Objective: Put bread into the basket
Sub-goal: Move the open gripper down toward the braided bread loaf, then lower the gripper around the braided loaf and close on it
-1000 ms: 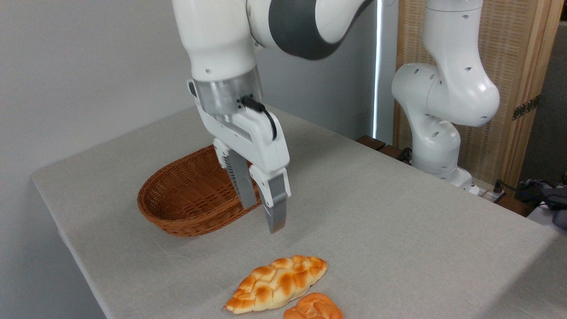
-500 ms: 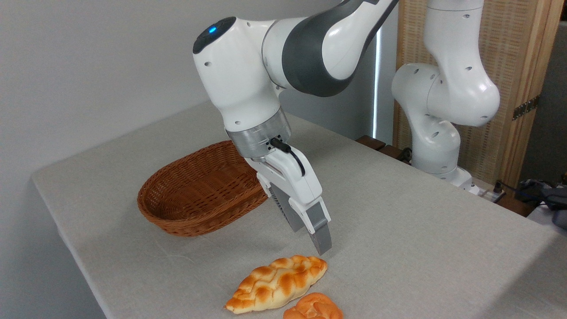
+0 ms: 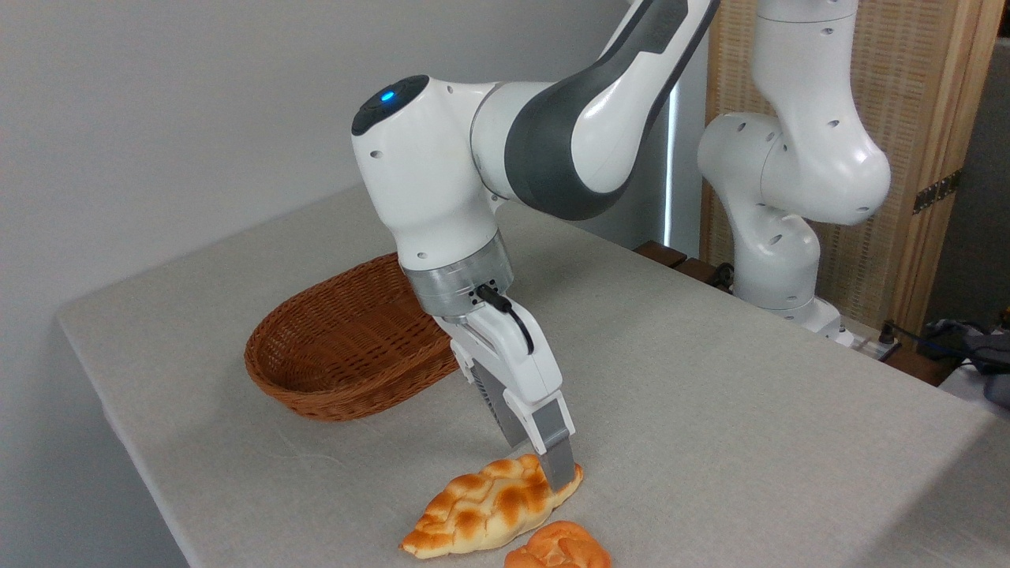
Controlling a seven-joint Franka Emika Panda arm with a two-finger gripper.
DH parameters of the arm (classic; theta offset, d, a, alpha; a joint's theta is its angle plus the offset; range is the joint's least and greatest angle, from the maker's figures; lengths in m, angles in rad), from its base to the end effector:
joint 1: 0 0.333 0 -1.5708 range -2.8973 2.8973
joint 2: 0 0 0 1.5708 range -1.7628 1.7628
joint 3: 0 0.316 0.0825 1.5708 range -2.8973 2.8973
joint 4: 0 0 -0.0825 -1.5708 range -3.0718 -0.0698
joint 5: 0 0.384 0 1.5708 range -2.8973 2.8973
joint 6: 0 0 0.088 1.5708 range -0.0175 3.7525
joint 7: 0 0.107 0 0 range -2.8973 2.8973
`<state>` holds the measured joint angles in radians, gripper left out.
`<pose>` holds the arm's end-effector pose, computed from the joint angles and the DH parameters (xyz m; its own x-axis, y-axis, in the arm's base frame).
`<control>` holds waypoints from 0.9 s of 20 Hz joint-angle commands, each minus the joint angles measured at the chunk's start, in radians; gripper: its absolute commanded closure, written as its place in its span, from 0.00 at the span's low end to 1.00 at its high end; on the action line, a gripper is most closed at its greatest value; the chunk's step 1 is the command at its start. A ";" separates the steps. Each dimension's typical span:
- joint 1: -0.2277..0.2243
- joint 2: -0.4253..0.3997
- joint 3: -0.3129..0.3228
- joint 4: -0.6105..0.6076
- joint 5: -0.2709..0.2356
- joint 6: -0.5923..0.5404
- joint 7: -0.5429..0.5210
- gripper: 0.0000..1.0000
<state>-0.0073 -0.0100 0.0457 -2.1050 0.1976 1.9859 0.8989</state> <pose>0.5286 0.0326 0.4141 0.5704 -0.7955 -0.2047 -0.8144 -0.5801 -0.0150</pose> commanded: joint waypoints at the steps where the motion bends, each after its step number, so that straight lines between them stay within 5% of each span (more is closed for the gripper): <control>1: 0.003 -0.001 0.003 -0.013 0.046 0.050 0.018 0.00; 18: 0.004 0.054 0.017 -0.021 0.072 0.218 0.014 0.00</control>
<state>-0.0029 0.0378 0.0511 -2.1155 0.2548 2.1361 0.8992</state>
